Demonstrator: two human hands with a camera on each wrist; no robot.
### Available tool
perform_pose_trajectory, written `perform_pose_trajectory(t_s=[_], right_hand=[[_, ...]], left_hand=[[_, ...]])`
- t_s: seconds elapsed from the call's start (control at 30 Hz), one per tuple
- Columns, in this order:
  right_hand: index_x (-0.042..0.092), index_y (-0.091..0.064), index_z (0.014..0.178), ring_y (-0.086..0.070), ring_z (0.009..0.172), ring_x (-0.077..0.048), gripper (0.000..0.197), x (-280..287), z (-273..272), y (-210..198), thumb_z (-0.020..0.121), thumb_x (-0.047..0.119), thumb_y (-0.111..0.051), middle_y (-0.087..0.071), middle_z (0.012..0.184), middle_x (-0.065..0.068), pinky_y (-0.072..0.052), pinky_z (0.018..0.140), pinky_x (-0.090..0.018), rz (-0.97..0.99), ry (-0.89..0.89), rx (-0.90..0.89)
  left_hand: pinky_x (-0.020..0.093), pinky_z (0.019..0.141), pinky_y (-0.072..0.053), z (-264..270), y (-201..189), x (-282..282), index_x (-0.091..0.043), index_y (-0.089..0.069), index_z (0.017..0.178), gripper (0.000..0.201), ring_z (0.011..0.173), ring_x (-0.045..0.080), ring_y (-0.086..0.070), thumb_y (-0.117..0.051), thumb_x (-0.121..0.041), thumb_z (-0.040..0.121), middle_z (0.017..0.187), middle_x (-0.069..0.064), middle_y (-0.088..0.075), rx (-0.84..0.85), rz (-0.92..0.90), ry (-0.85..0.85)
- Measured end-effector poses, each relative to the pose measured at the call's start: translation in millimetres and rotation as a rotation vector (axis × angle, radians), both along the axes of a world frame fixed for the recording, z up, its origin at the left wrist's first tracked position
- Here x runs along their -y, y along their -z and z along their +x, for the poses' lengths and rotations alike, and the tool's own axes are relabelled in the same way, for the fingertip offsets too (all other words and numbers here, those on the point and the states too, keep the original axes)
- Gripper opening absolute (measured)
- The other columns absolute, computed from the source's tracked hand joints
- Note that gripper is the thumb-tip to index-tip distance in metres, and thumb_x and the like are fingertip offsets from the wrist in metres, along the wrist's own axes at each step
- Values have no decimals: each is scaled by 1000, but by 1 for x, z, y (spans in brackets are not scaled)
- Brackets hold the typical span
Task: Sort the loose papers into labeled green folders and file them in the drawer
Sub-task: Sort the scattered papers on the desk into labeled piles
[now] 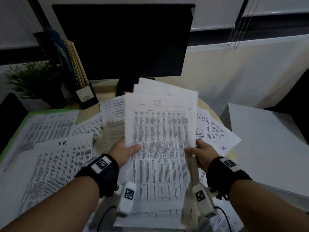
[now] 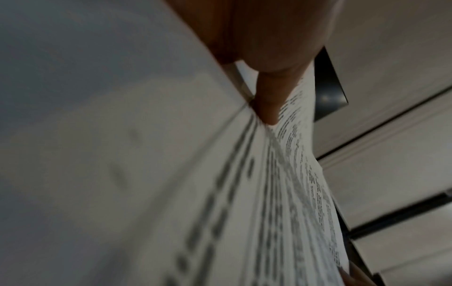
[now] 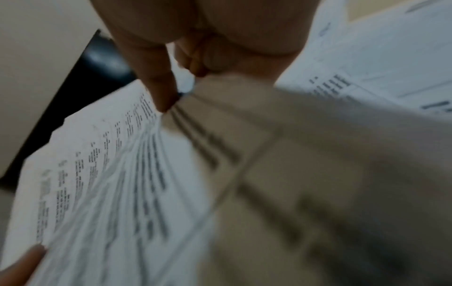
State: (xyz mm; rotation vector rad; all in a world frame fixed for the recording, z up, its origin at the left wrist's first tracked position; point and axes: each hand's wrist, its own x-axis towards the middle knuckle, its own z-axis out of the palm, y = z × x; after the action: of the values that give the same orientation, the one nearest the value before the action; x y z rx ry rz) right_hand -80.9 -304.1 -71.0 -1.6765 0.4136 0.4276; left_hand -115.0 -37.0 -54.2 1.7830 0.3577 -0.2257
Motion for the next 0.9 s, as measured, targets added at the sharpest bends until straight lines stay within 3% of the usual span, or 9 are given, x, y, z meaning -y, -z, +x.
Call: perform_pose_trajectory(t_s=[0.07, 0.13, 0.33, 0.43, 0.5, 0.6, 0.73, 0.83, 0.9], right_hand=[[3, -63, 87, -61, 58, -22, 6, 14, 4, 7, 83, 0, -66, -65, 66, -7, -50, 56, -30, -85, 44, 25], [0, -64, 95, -60, 69, -24, 14, 35, 9, 20, 81, 3, -67, -66, 72, -7, -53, 69, -36, -281, 146, 22], [-3, -59, 109, -57, 88, -33, 27, 68, 14, 47, 86, 8, -65, -63, 105, -21, -46, 83, -35, -524, 138, -107], [1, -57, 102, -50, 82, -27, 20, 71, 14, 54, 86, 10, -65, -59, 97, -16, -41, 78, -30, -547, 103, -87], [6, -54, 92, -50, 80, -26, 12, 72, 11, 54, 86, 9, -64, -55, 91, -12, -41, 77, -31, -534, 102, -57], [13, -48, 78, -48, 78, -24, 17, 73, 7, 56, 87, 9, -62, -55, 87, -10, -35, 71, -27, -547, 75, -15], [9, -51, 92, -50, 80, -24, 12, 72, 6, 55, 87, 8, -62, -57, 89, -10, -37, 73, -27, -521, 95, -4], [9, -54, 96, -51, 81, -23, 13, 71, 7, 55, 87, 8, -62, -58, 91, -10, -37, 75, -26, -495, 128, -16], [9, -54, 96, -51, 82, -23, 13, 70, 9, 55, 87, 10, -64, -63, 98, -15, -38, 76, -27, -506, 135, -21]], left_hand=[[24, 83, -46, 17, -4, 14, -9, -57, 124, 32, 104, 20, -60, -59, -14, 93, 112, 2, -63, 24, 62, 57], [22, 67, -44, 34, -4, 25, -12, -55, 125, 32, 94, 19, -58, -57, -23, 95, 111, 1, -61, 7, 167, 73], [35, 97, -46, 85, 24, 10, -20, -44, 138, 49, 116, 26, -55, -54, -36, 93, 141, 6, -45, -178, 783, 315], [38, 89, -52, 105, 36, 3, -16, -57, 119, 39, 101, 24, -61, -57, -38, 87, 124, 7, -59, -195, 885, 339], [39, 89, -53, 115, 44, -1, -14, -57, 122, 50, 103, 26, -61, -61, -43, 82, 124, 7, -58, -208, 875, 279], [45, 106, -39, 125, 49, -6, -16, -40, 140, 78, 130, 30, -41, -64, -53, 76, 146, 9, -39, -241, 948, 228], [53, 115, -19, 122, 46, -8, -30, 4, 152, 117, 147, 34, -1, -73, -55, 66, 160, 3, 8, -360, 1055, 450], [56, 110, -30, 126, 36, -8, -37, 20, 147, 135, 145, 37, -12, -81, -51, 58, 160, 7, 11, -470, 1064, 575], [51, 100, -44, 132, 31, -8, -33, 20, 147, 135, 134, 40, -37, -79, -45, 57, 157, 16, -17, -477, 1112, 598]])
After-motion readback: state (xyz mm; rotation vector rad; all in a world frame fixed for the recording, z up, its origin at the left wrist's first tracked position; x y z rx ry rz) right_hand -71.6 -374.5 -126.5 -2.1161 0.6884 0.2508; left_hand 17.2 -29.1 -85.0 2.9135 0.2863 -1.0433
